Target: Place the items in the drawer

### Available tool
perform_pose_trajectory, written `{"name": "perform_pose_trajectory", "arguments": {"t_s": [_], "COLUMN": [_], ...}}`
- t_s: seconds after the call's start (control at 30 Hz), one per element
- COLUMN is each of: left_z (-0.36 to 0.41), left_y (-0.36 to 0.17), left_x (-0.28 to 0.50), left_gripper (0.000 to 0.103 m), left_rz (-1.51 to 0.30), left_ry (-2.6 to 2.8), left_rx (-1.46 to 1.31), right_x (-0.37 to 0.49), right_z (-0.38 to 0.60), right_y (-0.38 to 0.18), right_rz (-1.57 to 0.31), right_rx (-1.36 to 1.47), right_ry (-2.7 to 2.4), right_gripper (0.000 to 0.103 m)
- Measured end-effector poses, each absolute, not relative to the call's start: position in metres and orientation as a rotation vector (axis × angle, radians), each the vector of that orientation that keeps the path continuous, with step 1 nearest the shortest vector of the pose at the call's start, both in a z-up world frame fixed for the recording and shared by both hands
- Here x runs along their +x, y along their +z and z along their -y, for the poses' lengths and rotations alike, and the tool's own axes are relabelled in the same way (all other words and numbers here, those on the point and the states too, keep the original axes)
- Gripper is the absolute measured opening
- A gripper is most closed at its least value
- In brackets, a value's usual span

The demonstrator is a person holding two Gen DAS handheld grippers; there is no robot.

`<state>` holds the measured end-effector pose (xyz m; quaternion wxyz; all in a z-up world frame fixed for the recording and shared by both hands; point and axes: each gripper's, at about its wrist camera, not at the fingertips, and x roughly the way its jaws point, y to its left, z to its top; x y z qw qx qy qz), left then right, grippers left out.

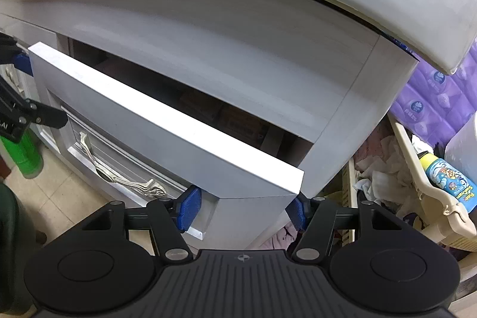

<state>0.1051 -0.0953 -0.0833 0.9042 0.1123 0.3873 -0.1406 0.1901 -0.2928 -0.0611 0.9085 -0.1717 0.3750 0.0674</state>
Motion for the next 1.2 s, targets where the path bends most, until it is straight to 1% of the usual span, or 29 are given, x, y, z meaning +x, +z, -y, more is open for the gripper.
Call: {"name": "perform_pose_trajectory", "arguments": {"t_s": [0.1, 0.17, 0.2, 0.43, 1.0, 1.03, 1.1, 1.2], "left_z": [0.097, 0.099, 0.101, 0.103, 0.121, 0.120, 0.108, 0.098], "left_y": [-0.086, -0.087, -0.089, -0.093, -0.110, -0.103, -0.073, -0.077], "left_x": [0.099, 0.095, 0.093, 0.075, 0.015, 0.025, 0.075, 0.078], "left_gripper": [0.102, 0.098, 0.091, 0.081, 0.081, 0.081, 0.082, 0.082], "left_rz": [-0.799, -0.796, -0.793, -0.794, -0.807, -0.808, -0.809, -0.811], "left_ry": [-0.280, -0.264, -0.250, -0.261, -0.261, -0.260, -0.260, -0.257], "left_rx": [0.209, 0.216, 0.229, 0.255, 0.263, 0.264, 0.267, 0.263], "right_x": [0.187, 0.185, 0.184, 0.177, 0.147, 0.144, 0.140, 0.156], "right_z": [0.295, 0.296, 0.297, 0.302, 0.317, 0.318, 0.321, 0.317], "right_y": [-0.063, -0.064, -0.064, -0.068, -0.079, -0.080, -0.082, -0.080], "right_rz": [-0.771, -0.771, -0.771, -0.772, -0.775, -0.775, -0.774, -0.776], "right_rx": [-0.356, -0.356, -0.356, -0.357, -0.353, -0.353, -0.353, -0.350], "right_ry": [0.140, 0.140, 0.140, 0.140, 0.136, 0.137, 0.138, 0.133], "right_gripper": [0.060, 0.060, 0.060, 0.060, 0.060, 0.060, 0.060, 0.060]}}
